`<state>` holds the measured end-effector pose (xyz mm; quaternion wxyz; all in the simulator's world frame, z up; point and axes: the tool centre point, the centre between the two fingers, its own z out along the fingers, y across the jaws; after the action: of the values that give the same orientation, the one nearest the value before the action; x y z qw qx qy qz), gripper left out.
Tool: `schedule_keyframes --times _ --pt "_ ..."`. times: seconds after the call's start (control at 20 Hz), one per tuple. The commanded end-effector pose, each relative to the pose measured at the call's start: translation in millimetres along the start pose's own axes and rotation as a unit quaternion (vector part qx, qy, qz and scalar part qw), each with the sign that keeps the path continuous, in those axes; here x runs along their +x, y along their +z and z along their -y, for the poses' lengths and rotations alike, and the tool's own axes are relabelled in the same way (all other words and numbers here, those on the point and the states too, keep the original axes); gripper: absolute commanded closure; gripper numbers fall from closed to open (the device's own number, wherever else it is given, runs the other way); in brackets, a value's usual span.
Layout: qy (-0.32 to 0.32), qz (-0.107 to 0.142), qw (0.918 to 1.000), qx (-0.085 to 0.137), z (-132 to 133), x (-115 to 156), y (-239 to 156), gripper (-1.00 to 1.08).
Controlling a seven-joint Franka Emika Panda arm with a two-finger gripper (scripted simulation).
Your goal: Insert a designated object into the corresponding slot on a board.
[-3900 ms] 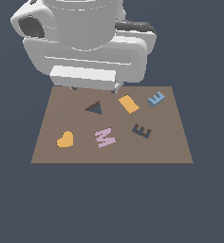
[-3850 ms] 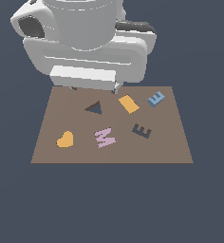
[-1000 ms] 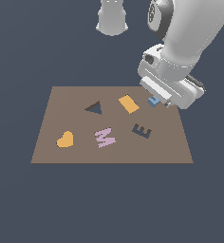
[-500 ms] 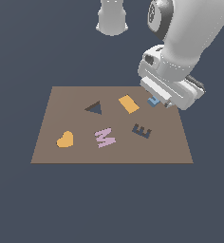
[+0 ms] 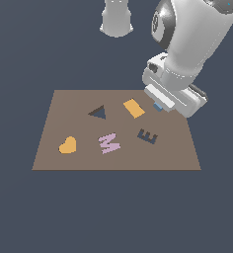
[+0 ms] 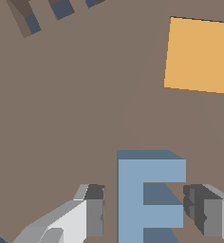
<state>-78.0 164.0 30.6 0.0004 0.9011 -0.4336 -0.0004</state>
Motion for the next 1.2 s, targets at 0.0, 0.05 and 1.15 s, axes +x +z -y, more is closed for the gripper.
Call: schedule_keyframes --times 0.0,0.05,1.15 --pt "0.0 0.0 1.0 0.001 0.3 0.1 0.7 1.08" --pt "0.0 0.0 1.0 0.001 0.4 0.1 0.7 1.08" --pt "0.026 0.0 0.9997 0.001 6.3 3.7 -3.4 1.08"
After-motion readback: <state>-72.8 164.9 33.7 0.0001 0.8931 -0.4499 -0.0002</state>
